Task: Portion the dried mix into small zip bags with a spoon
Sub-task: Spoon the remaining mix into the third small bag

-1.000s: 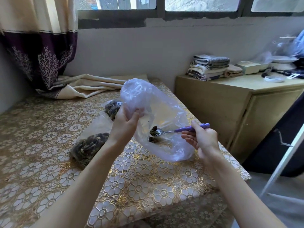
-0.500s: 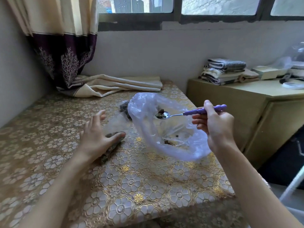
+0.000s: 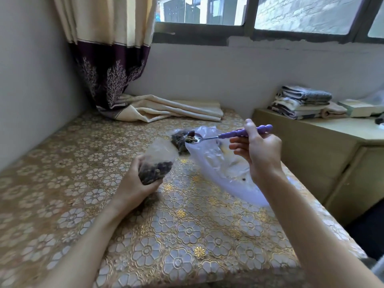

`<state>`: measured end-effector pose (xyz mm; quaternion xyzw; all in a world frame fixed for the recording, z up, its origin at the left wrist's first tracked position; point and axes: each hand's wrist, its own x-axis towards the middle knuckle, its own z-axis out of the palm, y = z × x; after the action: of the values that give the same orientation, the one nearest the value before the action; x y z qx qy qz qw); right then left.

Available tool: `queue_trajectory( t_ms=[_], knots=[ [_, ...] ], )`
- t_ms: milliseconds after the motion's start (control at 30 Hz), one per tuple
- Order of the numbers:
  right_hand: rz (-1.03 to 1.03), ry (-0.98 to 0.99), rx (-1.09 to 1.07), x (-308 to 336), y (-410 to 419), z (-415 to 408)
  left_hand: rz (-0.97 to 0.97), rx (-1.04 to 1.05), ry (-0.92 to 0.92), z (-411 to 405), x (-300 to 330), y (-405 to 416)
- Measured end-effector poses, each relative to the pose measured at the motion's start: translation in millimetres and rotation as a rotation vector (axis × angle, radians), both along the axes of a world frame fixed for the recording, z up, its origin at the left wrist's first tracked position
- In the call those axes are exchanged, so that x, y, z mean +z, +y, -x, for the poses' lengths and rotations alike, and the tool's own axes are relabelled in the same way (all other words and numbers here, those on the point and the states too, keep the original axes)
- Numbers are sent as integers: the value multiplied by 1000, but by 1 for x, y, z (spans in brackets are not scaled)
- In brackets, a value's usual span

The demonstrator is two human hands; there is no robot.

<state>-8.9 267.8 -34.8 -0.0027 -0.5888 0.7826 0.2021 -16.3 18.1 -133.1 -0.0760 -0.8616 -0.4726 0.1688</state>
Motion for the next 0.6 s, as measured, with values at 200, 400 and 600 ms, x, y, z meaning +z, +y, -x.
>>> queue_trajectory(
  t_ms=[200, 400, 600],
  knots=[
    [-155, 143, 265, -3, -41, -6, -118, -50, -1, -3, 2, -2],
    [-287, 221, 344, -2, -37, -9, -145, -50, -5, -5, 3, -1],
    [-150, 145, 160, -3, -5, -6, -66, -7, -49, -5, 2, 4]
  ],
)
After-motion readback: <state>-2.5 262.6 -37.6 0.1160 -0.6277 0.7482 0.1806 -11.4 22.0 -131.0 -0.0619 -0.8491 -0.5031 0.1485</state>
